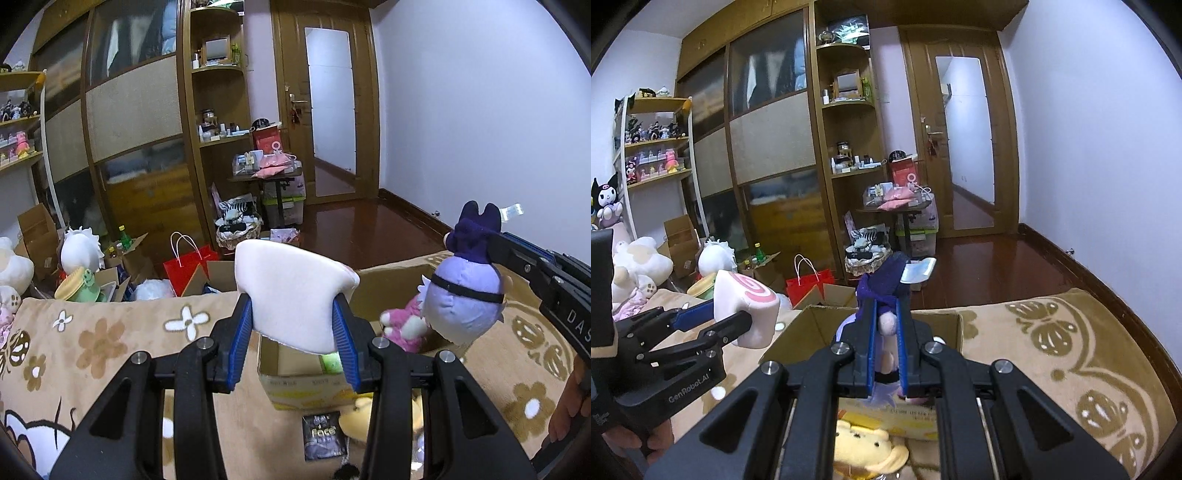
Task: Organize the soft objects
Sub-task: 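Lift the pink block with the left tool while the right tool carries the purple doll over the box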
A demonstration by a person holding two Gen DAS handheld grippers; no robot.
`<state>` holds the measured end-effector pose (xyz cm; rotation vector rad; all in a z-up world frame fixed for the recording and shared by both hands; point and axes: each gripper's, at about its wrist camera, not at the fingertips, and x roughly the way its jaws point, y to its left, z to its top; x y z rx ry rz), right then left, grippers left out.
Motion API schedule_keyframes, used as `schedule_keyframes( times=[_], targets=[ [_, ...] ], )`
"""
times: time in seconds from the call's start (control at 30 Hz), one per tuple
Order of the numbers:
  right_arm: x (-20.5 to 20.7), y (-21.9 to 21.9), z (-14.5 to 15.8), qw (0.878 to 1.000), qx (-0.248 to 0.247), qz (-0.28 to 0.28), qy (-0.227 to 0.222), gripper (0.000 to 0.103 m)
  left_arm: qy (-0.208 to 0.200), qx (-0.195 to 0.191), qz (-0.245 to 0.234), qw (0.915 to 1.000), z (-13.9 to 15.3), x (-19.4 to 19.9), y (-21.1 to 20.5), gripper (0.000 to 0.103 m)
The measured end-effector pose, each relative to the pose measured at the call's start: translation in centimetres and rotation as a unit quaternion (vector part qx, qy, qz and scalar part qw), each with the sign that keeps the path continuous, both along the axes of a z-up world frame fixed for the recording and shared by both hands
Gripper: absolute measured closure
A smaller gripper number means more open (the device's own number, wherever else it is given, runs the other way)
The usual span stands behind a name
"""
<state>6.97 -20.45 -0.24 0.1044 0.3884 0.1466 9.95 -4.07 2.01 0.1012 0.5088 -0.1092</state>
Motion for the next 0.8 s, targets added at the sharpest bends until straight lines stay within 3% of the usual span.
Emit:
schedule_keyframes(
  times=[0.27,0.4,0.8],
  targets=[
    [2.4,0.2,-0.7,1.0,-0.006,0.005,0.0,0.093,-0.009,0.001,0.006,0.9999,-0.6,2.3,-0.3,0.062],
    [3.2,0.3,-1.5,1.0,-0.008,0.005,0.004,0.093,-0.001,-0.01,-0.001,0.9999,-1.1,3.1,-0.2,0.062],
    [5.0,0.2,-4.9,0.999,0.005,0.009,0.039,0.092,0.029,0.009,-0.031,0.9991,-3.8,5.3,-1.9,0.061]
  ],
)
